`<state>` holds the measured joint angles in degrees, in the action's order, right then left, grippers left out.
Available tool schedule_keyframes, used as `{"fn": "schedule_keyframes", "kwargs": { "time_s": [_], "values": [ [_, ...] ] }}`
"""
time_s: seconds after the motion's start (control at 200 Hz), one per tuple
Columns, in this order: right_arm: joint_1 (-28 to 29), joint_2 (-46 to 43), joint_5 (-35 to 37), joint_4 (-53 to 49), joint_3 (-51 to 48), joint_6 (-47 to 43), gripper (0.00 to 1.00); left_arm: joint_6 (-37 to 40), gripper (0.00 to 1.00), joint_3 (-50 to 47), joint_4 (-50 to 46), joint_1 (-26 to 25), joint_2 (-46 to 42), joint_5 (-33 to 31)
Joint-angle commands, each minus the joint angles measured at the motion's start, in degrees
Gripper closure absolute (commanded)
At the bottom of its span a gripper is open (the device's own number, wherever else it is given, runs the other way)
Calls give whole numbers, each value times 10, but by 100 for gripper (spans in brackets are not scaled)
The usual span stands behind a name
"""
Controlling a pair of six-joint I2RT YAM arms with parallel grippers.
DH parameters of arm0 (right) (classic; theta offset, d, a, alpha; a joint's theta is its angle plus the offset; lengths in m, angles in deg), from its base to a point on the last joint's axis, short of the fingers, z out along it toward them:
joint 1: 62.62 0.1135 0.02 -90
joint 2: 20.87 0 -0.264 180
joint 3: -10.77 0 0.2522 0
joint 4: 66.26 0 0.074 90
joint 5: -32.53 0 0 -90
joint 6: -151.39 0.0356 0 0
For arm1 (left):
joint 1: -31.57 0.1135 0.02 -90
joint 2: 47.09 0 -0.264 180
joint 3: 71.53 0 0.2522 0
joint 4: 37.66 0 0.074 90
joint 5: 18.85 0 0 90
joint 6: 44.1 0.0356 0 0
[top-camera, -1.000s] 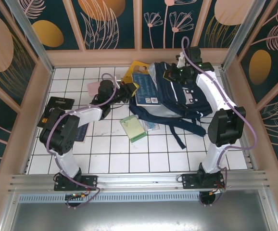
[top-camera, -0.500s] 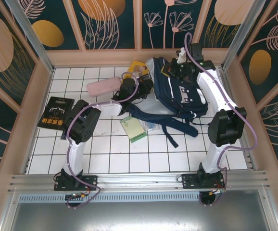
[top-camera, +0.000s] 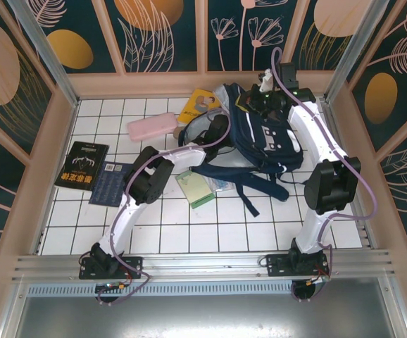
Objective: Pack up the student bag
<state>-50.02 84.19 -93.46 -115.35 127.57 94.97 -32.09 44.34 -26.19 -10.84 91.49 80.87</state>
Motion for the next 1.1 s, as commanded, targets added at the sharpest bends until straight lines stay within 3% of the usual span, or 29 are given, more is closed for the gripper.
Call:
{"fn": "schedule_keyframes", "kwargs": {
  "time_s": [0.0,0.055,0.16,0.41,0.78,0.956,1.001,1.096],
  "values": [
    [5,-11,-34,64,38,-1,100,19,61,26,-65,-8,5,-20],
    [4,-12,-30,58,34,-9,100,39,48,23,-89,-9,-9,-31],
    [-4,-19,-25,49,16,-23,100,54,32,-12,-89,-1,-48,-36],
    [-25,-49,-6,38,-45,-61,100,101,7,-99,-160,28,-175,-68],
    [-21,-87,79,37,-190,-128,100,170,8,-250,-262,81,-365,-122],
    [14,-78,105,65,-237,-144,100,231,6,-295,-331,109,-447,-166],
    [27,-71,108,70,-241,-144,96,247,7,-306,-347,120,-462,-171],
    [52,-60,117,79,-240,-143,78,287,9,-329,-386,151,-488,-190]
  ]
}}
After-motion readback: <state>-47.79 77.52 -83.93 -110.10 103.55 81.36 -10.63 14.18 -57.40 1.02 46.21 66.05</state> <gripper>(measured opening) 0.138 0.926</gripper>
